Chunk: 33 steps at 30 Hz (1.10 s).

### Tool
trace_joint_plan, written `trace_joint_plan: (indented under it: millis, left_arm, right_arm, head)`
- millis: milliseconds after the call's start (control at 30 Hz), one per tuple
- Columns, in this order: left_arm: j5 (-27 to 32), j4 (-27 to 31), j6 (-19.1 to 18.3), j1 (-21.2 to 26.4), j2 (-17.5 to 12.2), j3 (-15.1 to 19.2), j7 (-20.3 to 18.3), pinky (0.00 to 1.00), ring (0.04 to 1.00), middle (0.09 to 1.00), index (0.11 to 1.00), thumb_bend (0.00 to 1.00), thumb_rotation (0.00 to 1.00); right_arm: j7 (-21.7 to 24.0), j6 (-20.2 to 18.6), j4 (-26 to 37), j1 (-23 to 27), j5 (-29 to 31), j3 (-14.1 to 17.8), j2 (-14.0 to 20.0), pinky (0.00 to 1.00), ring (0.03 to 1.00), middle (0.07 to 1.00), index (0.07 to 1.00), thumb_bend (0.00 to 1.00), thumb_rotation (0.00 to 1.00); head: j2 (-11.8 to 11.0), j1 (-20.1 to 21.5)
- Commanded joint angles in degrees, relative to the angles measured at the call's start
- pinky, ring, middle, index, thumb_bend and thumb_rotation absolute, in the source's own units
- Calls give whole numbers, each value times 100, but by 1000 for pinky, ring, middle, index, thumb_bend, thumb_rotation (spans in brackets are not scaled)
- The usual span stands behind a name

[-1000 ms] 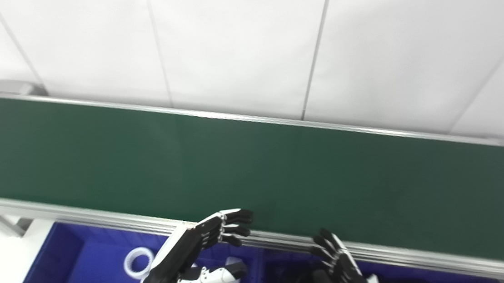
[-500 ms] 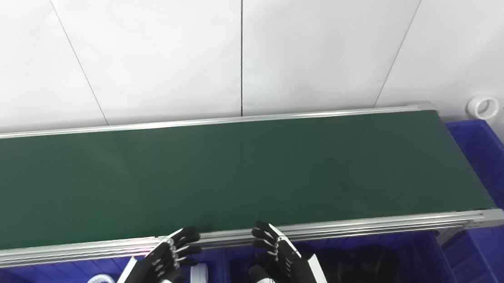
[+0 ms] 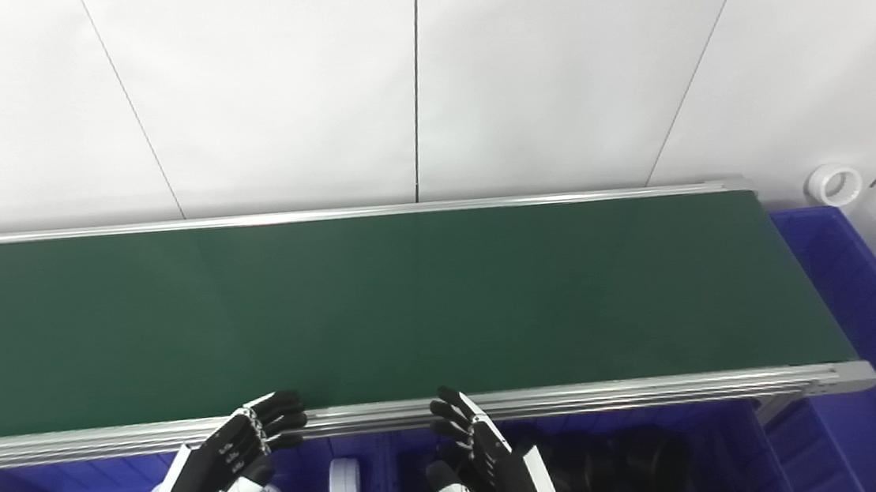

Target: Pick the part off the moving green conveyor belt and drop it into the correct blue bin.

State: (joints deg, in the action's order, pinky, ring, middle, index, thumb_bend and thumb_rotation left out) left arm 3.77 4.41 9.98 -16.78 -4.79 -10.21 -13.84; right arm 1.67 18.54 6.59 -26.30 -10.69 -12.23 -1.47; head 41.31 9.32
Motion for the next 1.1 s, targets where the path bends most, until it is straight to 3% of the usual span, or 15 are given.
trace_joint_plan:
  millis: [0, 500, 633, 767, 1067]
  left_arm:
    - [113, 135, 206, -16, 37, 41, 33, 727, 783, 795, 764, 755, 624]
    - [30, 272, 76, 4, -176, -150, -169, 719, 791, 807, 790, 825, 599]
    - [29, 315, 15, 41, -165, -162, -157, 711, 783, 804, 790, 821, 598]
    - [29, 418, -153, 116, -150, -146, -125, 704, 771, 802, 790, 805, 592]
    - [-16, 359, -164, 195, -134, -135, -111, 693, 768, 803, 791, 823, 608]
  right_arm:
    - [-29, -9, 224, -5, 38, -46, -83, 731, 817, 859, 903, 533, 728]
    - [-55, 20, 204, 20, 32, -38, -59, 727, 820, 865, 909, 533, 755]
    - [-33, -56, 250, 49, 54, -26, -44, 736, 823, 868, 913, 528, 757]
    - [8, -279, 445, 110, 44, -14, -15, 743, 823, 870, 917, 527, 764]
    - [-7, -397, 520, 161, 108, -3, 7, 737, 818, 856, 908, 530, 753]
  head:
    - [13, -21]
    - [33, -100]
    - [202, -163]
    - [644, -370]
    - [623, -414]
